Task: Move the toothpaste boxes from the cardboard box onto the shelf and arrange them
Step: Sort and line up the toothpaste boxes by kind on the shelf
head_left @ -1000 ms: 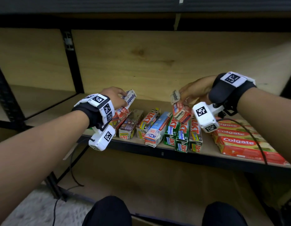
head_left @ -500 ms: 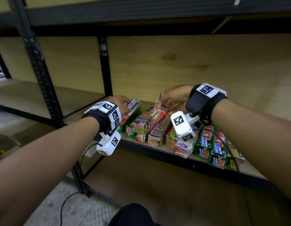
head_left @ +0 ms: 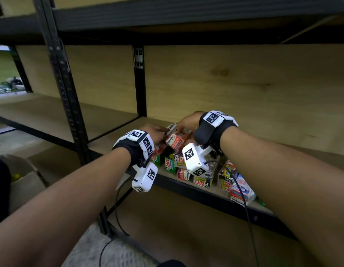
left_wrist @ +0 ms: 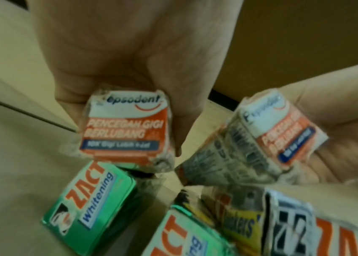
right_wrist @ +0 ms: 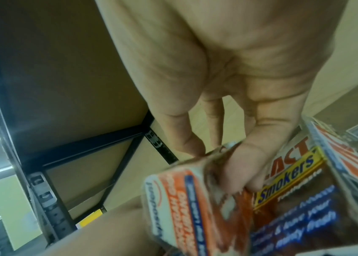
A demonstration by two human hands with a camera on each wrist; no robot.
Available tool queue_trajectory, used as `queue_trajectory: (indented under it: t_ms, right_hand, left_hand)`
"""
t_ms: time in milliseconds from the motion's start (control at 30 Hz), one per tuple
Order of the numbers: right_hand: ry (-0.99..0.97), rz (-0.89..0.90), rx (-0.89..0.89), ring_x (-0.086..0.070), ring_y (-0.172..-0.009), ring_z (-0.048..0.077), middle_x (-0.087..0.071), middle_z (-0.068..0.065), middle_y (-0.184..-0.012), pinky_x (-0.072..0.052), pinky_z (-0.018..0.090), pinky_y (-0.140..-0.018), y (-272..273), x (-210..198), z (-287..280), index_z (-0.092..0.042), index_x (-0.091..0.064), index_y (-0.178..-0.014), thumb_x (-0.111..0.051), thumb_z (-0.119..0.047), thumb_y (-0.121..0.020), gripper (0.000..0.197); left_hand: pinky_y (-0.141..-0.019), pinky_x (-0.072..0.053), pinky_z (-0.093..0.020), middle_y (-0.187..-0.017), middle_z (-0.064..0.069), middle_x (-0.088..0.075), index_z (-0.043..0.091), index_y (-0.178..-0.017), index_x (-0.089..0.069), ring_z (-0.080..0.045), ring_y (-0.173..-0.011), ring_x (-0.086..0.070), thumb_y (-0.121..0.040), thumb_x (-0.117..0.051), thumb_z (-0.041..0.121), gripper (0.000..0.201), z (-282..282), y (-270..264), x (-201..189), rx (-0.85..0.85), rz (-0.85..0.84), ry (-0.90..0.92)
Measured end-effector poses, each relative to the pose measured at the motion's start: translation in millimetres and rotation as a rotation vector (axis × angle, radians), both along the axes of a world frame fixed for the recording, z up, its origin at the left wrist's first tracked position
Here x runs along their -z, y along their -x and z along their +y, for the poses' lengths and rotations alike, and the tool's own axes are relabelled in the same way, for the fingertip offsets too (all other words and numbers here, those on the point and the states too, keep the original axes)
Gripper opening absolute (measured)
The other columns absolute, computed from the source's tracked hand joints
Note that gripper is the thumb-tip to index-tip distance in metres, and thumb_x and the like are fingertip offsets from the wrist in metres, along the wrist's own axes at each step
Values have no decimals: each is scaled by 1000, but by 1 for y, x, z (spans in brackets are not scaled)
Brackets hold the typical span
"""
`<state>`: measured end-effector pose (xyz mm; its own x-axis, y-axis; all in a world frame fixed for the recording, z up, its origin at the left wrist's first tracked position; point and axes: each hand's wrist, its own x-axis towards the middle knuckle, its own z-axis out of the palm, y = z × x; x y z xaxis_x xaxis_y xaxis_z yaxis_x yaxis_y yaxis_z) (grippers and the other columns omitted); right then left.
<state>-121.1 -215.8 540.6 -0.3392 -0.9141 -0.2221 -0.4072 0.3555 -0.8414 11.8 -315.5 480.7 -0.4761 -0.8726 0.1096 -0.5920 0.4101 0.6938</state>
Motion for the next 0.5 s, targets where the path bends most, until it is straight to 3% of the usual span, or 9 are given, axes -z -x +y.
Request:
queue_trajectory:
  t_ms: [200,267,400,500]
  right_hand:
    - [-9,-49,21,-55,-74,14,-55,2,-87,-52,23,-68,5,8,-10,2,-49,-138,-55,-9,-98,42]
    - [3,-65,23,-55,-75,15,-54,3,-88,-52,27,-77,4,13,-13,2,-48,-139,-53,-9,-98,43]
    - [33,-55,42,-58,-72,17,-56,6,-84,-54,26,-69,5,19,-7,-4,-53,-135,-55,-11,-98,38]
    - [44,-36,67,-61,-73,20,-59,7,-87,-56,27,-65,12,17,6,-7,-56,-133,-56,-15,-97,36]
  left_hand:
    - [-99,-48,-29,-124,-1,-67,25,-123,-68,-17,-107,-64,-89,-67,27,35,-3,-4,1,49,105,-108]
    - [-89,-46,-24,-124,0,-66,25,-123,-68,-15,-103,-63,-92,-62,33,32,0,-5,1,56,107,-73]
    - [-79,-44,-25,-119,-3,-68,27,-122,-68,-17,-89,-61,-94,-52,52,41,9,-5,-4,36,-34,-28]
    - [-77,-47,-30,-103,-6,-72,19,-101,-73,-23,-86,-64,-88,-43,69,60,21,-1,-16,16,-167,20]
